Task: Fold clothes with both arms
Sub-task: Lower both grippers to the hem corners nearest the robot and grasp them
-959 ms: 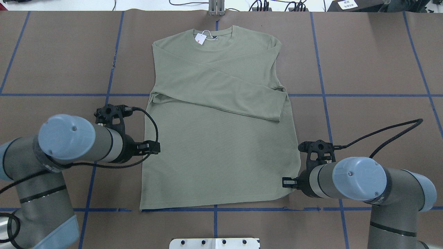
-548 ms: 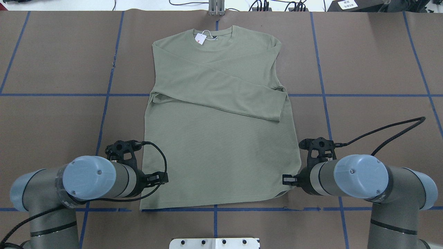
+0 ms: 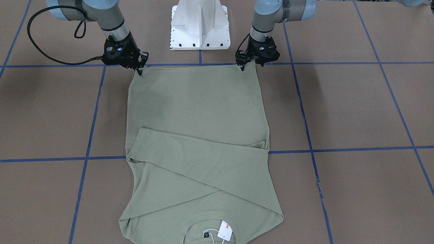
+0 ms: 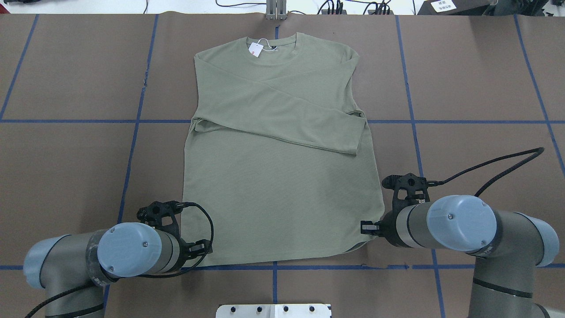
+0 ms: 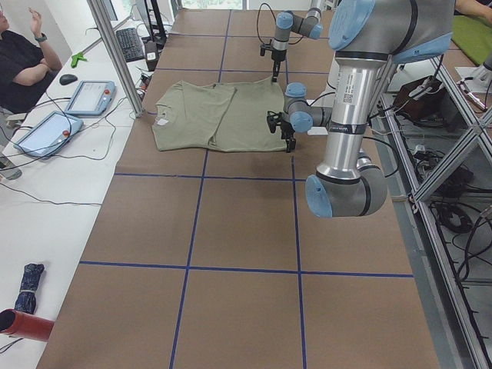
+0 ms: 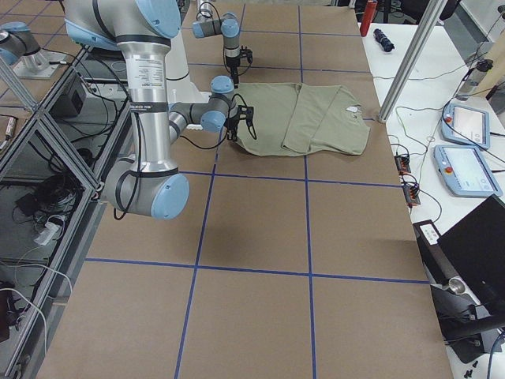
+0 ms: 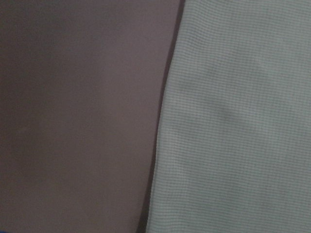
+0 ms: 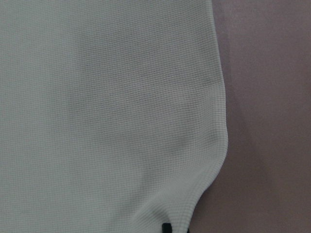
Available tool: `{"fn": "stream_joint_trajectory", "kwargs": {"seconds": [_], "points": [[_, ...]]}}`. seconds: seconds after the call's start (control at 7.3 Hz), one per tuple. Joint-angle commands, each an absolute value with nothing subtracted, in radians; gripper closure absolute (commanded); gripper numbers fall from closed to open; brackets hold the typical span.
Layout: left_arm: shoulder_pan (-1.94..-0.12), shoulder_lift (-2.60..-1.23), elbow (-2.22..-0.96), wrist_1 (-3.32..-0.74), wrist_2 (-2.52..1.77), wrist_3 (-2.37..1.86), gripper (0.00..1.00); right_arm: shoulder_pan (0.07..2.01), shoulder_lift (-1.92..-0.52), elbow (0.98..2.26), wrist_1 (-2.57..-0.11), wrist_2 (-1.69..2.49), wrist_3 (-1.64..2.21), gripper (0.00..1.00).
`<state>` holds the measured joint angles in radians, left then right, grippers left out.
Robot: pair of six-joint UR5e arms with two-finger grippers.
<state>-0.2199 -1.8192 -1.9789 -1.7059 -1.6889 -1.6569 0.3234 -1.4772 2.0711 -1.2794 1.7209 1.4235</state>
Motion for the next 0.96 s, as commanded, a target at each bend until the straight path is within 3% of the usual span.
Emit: {"fn": "stream_joint_trajectory", "kwargs": {"seconds": [0.0,0.14,0.55,0.82], "points": [[-0.215,-1.819,-1.97,-1.704,-1.689,-1.663,0.18,0.327,-1.477,2.071,-1.279,1.724,1.424,1.0],[-0.215,-1.819,-1.971,-1.704,-1.689,-1.664,0.34,0.331,-1.479,2.071,-1.279,1.727,1.422,1.0],[-0.215,-1.822,-1.974,-1.704,-1.689,-1.663,0.96,0.344,-1.479,2.071,-1.279,1.732,1.422,1.0],[-0.215,-1.824,-1.991,-1.704,-1.692,-1.663,1.0,0.348,-1.48,2.072,-1.279,1.736,1.422,1.0]]}}
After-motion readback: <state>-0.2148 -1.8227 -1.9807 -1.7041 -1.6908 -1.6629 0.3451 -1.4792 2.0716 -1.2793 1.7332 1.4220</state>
